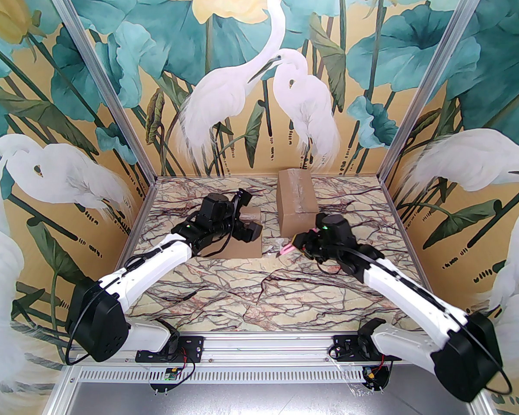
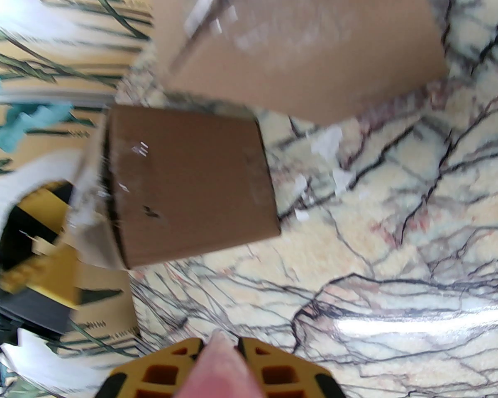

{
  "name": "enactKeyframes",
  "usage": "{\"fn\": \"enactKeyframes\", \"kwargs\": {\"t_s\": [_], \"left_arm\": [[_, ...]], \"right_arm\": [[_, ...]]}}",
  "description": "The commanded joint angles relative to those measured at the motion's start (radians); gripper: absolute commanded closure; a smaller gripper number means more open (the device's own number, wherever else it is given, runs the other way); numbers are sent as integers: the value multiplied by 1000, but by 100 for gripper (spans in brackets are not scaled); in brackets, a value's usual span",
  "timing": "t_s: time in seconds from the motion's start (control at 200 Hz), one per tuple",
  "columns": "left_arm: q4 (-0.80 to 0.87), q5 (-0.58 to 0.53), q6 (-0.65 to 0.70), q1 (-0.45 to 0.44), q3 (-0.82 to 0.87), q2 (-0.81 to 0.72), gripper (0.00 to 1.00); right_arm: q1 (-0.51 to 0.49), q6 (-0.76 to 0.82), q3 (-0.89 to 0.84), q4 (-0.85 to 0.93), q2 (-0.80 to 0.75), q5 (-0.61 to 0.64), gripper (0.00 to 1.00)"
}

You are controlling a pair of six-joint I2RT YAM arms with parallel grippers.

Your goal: Unpack the express box

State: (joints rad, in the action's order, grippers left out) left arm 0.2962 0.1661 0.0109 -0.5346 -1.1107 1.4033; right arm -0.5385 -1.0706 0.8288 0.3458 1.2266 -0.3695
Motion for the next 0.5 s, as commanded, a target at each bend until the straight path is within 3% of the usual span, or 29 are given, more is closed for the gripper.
{"fn": "enactKeyframes", "kwargs": {"t_s": [0.0, 0.245, 0.495], "left_arm": [[14, -73, -95, -1, -62, 13, 1], [236, -183, -50, 49, -262, 60, 0], [483, -35, -55, 292, -394, 193, 0]], "right_arm": [[-30, 38, 88, 21, 89, -30, 100], [-71, 31, 263, -29, 333, -94, 100], [-94, -18, 419, -63, 523, -108, 100]]}}
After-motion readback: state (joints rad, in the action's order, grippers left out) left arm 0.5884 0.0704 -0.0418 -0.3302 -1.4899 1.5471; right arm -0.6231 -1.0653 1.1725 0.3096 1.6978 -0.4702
